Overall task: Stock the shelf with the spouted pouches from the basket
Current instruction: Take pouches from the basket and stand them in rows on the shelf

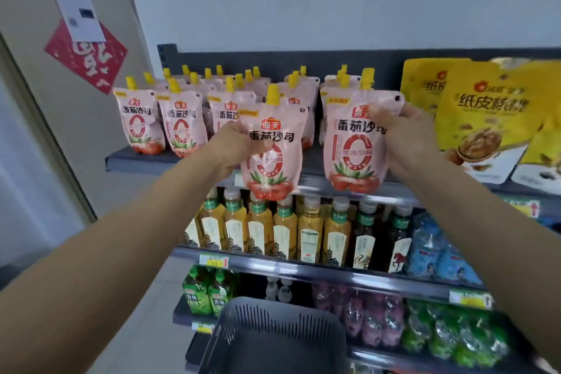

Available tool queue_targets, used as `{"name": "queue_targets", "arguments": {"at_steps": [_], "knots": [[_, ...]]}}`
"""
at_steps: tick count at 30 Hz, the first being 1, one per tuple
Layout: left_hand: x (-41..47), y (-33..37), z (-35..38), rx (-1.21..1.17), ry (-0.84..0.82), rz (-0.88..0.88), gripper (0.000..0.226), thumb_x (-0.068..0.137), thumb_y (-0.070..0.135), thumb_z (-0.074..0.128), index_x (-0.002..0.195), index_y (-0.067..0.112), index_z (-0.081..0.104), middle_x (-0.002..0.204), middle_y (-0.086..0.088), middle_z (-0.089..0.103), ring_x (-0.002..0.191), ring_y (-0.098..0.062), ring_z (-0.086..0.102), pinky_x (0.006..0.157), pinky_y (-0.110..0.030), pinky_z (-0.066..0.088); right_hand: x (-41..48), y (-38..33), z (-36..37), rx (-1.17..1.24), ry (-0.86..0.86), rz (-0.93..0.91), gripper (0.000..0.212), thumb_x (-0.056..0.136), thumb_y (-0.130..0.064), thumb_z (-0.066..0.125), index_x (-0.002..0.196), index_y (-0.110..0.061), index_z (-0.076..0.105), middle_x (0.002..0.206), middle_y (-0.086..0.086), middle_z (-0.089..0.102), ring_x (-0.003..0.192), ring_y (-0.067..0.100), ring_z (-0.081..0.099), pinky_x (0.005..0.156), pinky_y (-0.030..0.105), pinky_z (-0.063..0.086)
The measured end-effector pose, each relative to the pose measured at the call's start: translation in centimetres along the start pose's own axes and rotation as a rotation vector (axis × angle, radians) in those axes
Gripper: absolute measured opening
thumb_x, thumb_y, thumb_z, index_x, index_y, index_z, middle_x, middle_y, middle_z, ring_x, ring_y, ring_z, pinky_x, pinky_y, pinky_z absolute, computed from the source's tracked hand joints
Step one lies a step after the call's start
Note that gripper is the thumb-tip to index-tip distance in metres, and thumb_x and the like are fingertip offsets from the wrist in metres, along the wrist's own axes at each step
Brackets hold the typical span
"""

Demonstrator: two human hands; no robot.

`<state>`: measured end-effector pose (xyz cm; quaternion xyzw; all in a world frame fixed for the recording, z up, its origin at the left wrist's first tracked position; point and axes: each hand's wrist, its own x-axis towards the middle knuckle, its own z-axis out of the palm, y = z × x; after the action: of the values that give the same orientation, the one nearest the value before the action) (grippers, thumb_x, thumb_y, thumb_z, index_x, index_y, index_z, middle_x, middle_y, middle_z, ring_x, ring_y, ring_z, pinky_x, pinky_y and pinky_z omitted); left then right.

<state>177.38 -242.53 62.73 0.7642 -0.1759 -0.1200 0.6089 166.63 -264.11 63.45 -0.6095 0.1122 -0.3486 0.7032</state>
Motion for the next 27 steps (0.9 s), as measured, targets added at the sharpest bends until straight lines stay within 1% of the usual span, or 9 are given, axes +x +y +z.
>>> {"name": "queue_targets", "arguments": {"at_steps": [2, 5, 9, 12, 13, 16, 17, 22, 27], "knots": [[1.8, 1.0, 0.0, -0.021, -0.010, 0.020, 0.025, 0.082, 0.001, 0.064, 0.107, -0.002, 0.061, 0.110, -0.015, 0.068, 0.104, -0.028, 0.064, 0.094, -0.043, 0.049, 1.0, -0.3, 0.6, -0.030, 0.014, -0.022, 0.008, 0.086, -0.012, 0.063, 0.082, -0.018, 0.064, 0.075, -0.002, 0.074, 0.068, 0.017, 0.073, 0.058, 0.035, 0.058], [4.6, 1.8, -0.1, 0.014, 0.023, 0.059, 0.012, 0.081, 0.005, 0.068, 0.090, 0.005, 0.060, 0.107, -0.012, 0.068, 0.101, -0.025, 0.064, 0.088, -0.035, 0.048, 2.9, -0.3, 1.3, -0.073, 0.034, -0.031, 0.003, 0.087, -0.017, 0.063, 0.087, -0.019, 0.064, 0.082, 0.000, 0.075, 0.071, 0.018, 0.073, 0.064, 0.039, 0.059], [8.3, 1.5, 0.0, -0.008, 0.014, 0.119, 0.016, 0.082, 0.004, 0.066, 0.097, 0.004, 0.064, 0.112, -0.016, 0.068, 0.094, -0.023, 0.066, 0.076, -0.029, 0.051, 5.6, 0.5, 2.4, -0.094, 0.071, -0.030, 0.003, 0.087, -0.018, 0.062, 0.087, -0.021, 0.064, 0.083, 0.000, 0.075, 0.070, 0.017, 0.073, 0.063, 0.039, 0.060], [10.3, 0.8, 0.7, -0.009, 0.063, 0.126, 0.026, 0.081, 0.004, 0.067, 0.106, -0.001, 0.060, 0.112, -0.015, 0.067, 0.099, -0.028, 0.065, 0.082, -0.035, 0.053, 7.4, 1.6, 3.0, -0.046, 0.100, -0.002, 0.007, 0.086, -0.015, 0.063, 0.082, -0.019, 0.065, 0.081, 0.001, 0.075, 0.069, 0.018, 0.073, 0.062, 0.040, 0.059], [11.0, 0.5, 1.0, -0.018, 0.066, 0.129, 0.026, 0.081, 0.004, 0.067, 0.106, 0.001, 0.060, 0.110, -0.013, 0.068, 0.095, -0.025, 0.066, 0.079, -0.032, 0.055, 8.0, 2.0, 3.1, -0.029, 0.104, 0.007, 0.008, 0.086, -0.013, 0.063, 0.080, -0.019, 0.065, 0.077, 0.001, 0.075, 0.069, 0.019, 0.073, 0.062, 0.040, 0.059], [12.2, -0.4, 1.5, -0.043, 0.026, 0.118, 0.023, 0.082, 0.002, 0.065, 0.105, 0.006, 0.061, 0.100, -0.006, 0.067, 0.072, -0.010, 0.063, 0.049, -0.012, 0.051, 9.2, 3.2, 3.2, -0.034, 0.094, 0.030, 0.009, 0.086, -0.013, 0.063, 0.079, -0.018, 0.065, 0.071, -0.002, 0.075, 0.066, 0.018, 0.073, 0.056, 0.035, 0.058], [12.6, -0.7, 1.6, -0.049, 0.007, 0.112, 0.026, 0.083, 0.001, 0.064, 0.108, 0.005, 0.061, 0.100, -0.006, 0.067, 0.072, -0.010, 0.063, 0.047, -0.011, 0.049, 9.6, 3.7, 3.2, -0.038, 0.091, 0.035, 0.009, 0.086, -0.013, 0.063, 0.078, -0.018, 0.065, 0.069, -0.002, 0.075, 0.065, 0.018, 0.073, 0.054, 0.033, 0.058], [14.3, -2.0, 2.1, -0.084, -0.025, 0.052, 0.033, 0.083, 0.001, 0.063, 0.116, 0.004, 0.059, 0.115, -0.013, 0.066, 0.099, -0.024, 0.063, 0.089, -0.037, 0.051, 11.2, 6.0, 2.4, -0.064, 0.050, 0.066, 0.008, 0.086, -0.010, 0.062, 0.081, -0.015, 0.067, 0.074, 0.001, 0.075, 0.070, 0.021, 0.073, 0.062, 0.038, 0.057], [15.2, -2.0, 1.8, -0.085, -0.115, 0.007, 0.035, 0.084, 0.001, 0.062, 0.119, 0.005, 0.058, 0.119, -0.012, 0.066, 0.108, -0.027, 0.062, 0.096, -0.041, 0.048, 12.0, 7.3, 1.4, 0.028, -0.036, 0.099, 0.011, 0.084, -0.007, 0.063, 0.087, -0.015, 0.069, 0.080, 0.002, 0.076, 0.073, 0.020, 0.073, 0.053, 0.031, 0.057]]}}
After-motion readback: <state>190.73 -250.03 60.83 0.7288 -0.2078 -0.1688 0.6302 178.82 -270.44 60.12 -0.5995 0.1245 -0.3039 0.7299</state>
